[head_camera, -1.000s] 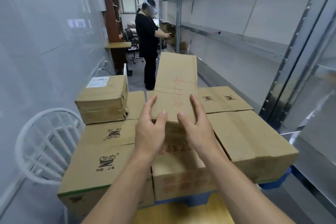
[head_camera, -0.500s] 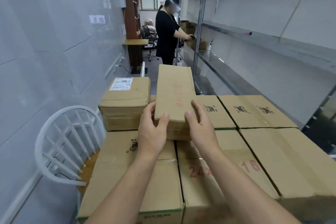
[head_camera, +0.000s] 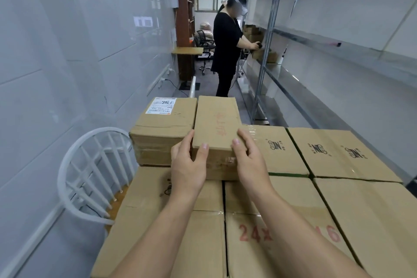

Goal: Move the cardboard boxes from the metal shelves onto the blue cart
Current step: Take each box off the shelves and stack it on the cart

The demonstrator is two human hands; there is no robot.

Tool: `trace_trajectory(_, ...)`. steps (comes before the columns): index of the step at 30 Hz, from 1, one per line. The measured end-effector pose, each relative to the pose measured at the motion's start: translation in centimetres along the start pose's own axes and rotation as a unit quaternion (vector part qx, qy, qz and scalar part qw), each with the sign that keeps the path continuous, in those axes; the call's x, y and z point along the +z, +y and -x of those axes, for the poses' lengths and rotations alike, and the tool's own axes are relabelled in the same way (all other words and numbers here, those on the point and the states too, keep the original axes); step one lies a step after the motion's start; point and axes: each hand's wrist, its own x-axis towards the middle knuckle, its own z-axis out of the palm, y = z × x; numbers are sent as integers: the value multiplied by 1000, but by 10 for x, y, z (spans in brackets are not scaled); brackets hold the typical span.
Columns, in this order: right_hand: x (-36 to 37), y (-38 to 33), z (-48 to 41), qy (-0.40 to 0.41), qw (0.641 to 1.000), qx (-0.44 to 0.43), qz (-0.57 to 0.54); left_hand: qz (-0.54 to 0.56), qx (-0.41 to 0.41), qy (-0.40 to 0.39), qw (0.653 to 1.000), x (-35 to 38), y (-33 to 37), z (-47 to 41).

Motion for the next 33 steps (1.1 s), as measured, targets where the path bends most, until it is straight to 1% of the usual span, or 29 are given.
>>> trace_trajectory(5, 0, 1, -6, -1, 1000, -4, 2, -6, -6, 9, 1000, 4, 2, -1)
trace_trajectory(9, -2, 2, -8, -19, 1000, -3, 8, -11, -5, 13, 1000, 4, 1, -5)
trace_trajectory(15, -2, 3, -12, -26, 999, -16, 43, -18, -18, 14, 1000, 6, 2, -6)
trace_trajectory(20, -3, 3, -15, -28, 998, -14, 51, -34, -5, 4, 999, 4, 2, -6)
trace_trajectory(28, -3, 4, -12, -28, 999, 1, 29, -30, -6, -18, 999, 0, 3, -7)
trace_trajectory(33, -1, 0, -8, -19, 1000, 4, 19, -35, 13, -29, 999, -4, 3, -3)
